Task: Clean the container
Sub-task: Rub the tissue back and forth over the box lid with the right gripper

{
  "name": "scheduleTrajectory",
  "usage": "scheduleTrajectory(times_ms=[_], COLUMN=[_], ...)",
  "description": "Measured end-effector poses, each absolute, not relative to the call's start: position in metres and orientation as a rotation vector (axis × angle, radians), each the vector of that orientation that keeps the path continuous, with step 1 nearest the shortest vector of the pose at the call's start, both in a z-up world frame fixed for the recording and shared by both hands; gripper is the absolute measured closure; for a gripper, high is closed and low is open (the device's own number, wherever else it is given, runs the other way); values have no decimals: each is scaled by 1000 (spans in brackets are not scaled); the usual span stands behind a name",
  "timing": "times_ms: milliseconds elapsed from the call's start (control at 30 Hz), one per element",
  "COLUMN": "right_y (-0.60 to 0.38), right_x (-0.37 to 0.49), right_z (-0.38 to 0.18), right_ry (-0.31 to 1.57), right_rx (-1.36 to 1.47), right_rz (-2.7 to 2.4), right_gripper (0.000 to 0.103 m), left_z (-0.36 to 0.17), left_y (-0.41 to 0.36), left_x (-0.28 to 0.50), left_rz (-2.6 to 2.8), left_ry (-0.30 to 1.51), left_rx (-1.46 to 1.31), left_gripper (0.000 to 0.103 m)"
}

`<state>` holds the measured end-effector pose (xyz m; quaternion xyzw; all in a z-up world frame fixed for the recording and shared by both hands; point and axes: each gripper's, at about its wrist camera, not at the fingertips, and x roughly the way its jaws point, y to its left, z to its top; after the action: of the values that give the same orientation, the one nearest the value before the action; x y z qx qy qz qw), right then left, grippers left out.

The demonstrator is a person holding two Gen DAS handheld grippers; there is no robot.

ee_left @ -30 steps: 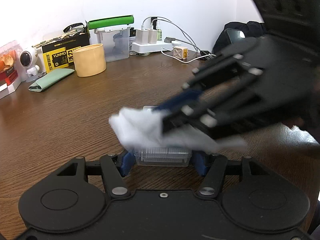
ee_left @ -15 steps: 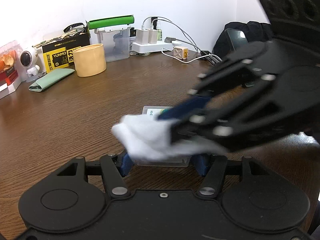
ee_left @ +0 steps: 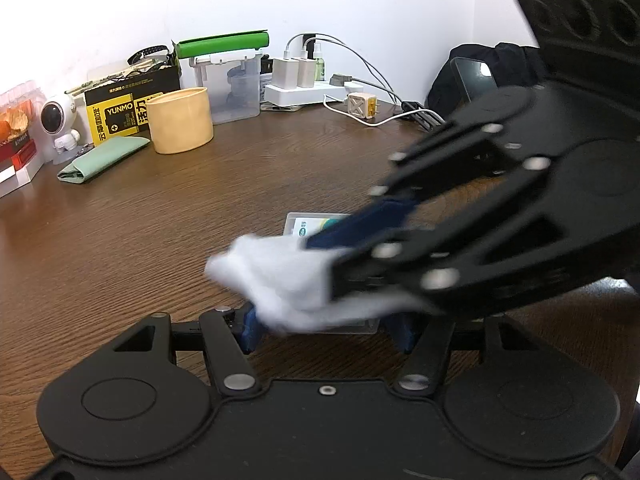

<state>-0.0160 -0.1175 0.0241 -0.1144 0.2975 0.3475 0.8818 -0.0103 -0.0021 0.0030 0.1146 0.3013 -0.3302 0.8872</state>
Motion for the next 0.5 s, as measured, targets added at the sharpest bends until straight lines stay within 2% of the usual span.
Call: scheduleTrajectory(times_ms=[300,500], right_y=[-148,-118], right_x=[-18,-10], right_z=[29,25], right_ry=[666,632], right_rx=[-238,-237], right_rz=[659,726], right_gripper=[85,85], left_z=[3,3], left_y=[-3,-3], left_x=[-11,-13], left_rz=[-685,-683], left_ry=[627,626], left_rx=[237,239], left_gripper=[43,43])
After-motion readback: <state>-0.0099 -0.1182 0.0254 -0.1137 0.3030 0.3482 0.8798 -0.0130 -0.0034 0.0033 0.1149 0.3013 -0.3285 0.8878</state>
